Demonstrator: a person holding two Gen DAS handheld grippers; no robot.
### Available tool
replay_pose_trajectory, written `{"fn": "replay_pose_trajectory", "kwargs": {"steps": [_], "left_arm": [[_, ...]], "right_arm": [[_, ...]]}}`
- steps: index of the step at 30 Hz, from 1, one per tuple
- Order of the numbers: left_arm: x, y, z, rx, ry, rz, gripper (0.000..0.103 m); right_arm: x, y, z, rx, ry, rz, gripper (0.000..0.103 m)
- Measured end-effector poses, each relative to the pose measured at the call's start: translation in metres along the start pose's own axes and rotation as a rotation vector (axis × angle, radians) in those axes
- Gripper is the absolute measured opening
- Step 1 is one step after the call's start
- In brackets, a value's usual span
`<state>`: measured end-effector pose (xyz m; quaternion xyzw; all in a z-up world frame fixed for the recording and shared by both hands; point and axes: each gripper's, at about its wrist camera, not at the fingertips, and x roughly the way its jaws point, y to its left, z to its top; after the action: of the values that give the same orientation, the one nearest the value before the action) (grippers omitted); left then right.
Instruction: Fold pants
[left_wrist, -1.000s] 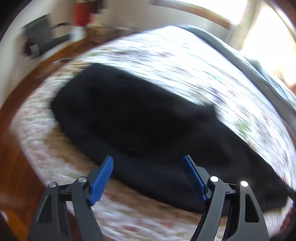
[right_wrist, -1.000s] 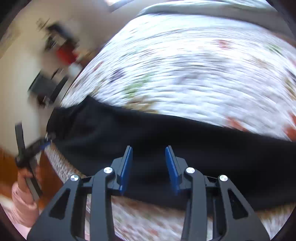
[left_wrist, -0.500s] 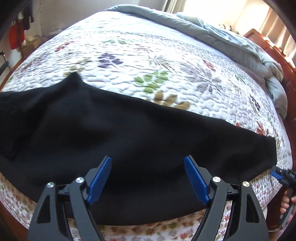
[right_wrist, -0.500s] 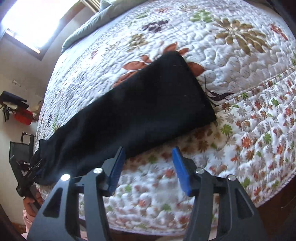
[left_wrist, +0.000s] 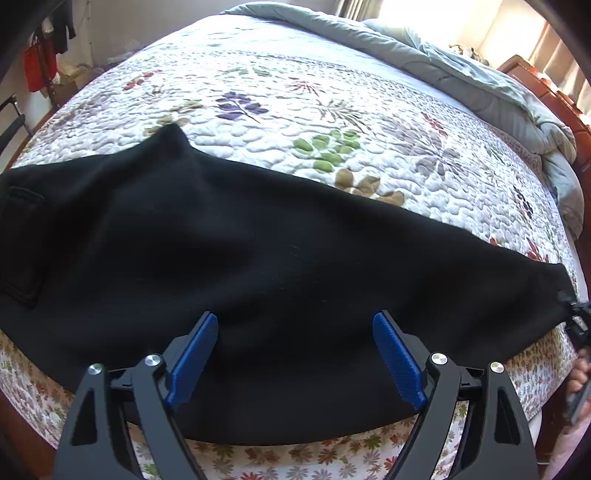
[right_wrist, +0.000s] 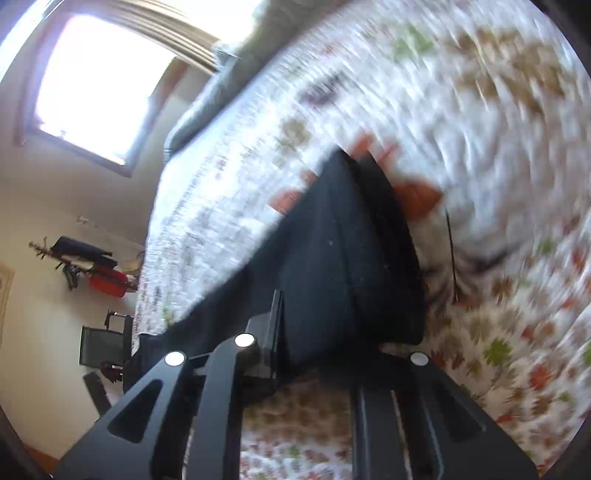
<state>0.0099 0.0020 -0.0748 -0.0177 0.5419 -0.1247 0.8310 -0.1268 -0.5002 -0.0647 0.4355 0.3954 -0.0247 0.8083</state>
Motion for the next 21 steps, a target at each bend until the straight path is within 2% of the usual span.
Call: {"fn": "replay_pose_trajectory", "kwargs": {"steps": [3, 5, 7, 9, 11, 12, 15, 18, 21], "left_arm": [[-0.01, 0.001, 0.002, 0.002, -0.046, -0.002, 0.086], [-0.014, -0.001, 0.002, 0.022, -0.072, 0.009, 0.086], [-0.011, -0.001, 0.001, 0.039, -0.071, 0.026, 0.087], [0.002, 0.002, -0.002, 0.034, -0.034, 0.035, 0.087], [0.018, 0.005, -0.006, 0.044, -0.001, 0.052, 0.088], [0.022, 0.003, -0.008, 0.068, -0.009, 0.057, 0.09], [0.023, -0.002, -0.01, 0.098, -0.01, 0.074, 0.093], [0.014, 0.007, -0.008, 0.043, -0.011, 0.022, 0.093], [0.002, 0.018, -0.005, -0.012, -0.028, 0.002, 0.093]], "right_arm": [[-0.034, 0.021, 0.018, -0.04, -0.09, 0.055, 0.009], [-0.049, 0.027, 0.027, -0.063, -0.14, 0.001, 0.008], [-0.057, 0.013, 0.033, -0.04, -0.171, -0.061, 0.008], [-0.052, -0.014, 0.036, 0.029, -0.165, -0.15, 0.008], [-0.034, -0.037, 0.03, 0.06, -0.1, -0.237, 0.009], [-0.021, -0.046, 0.026, 0.065, -0.064, -0.287, 0.009], [-0.016, -0.049, 0.018, 0.083, -0.077, -0.297, 0.009], [-0.033, -0.017, 0.019, 0.041, -0.132, -0.27, 0.009], [-0.039, 0.048, 0.015, -0.121, -0.155, -0.259, 0.009]]}}
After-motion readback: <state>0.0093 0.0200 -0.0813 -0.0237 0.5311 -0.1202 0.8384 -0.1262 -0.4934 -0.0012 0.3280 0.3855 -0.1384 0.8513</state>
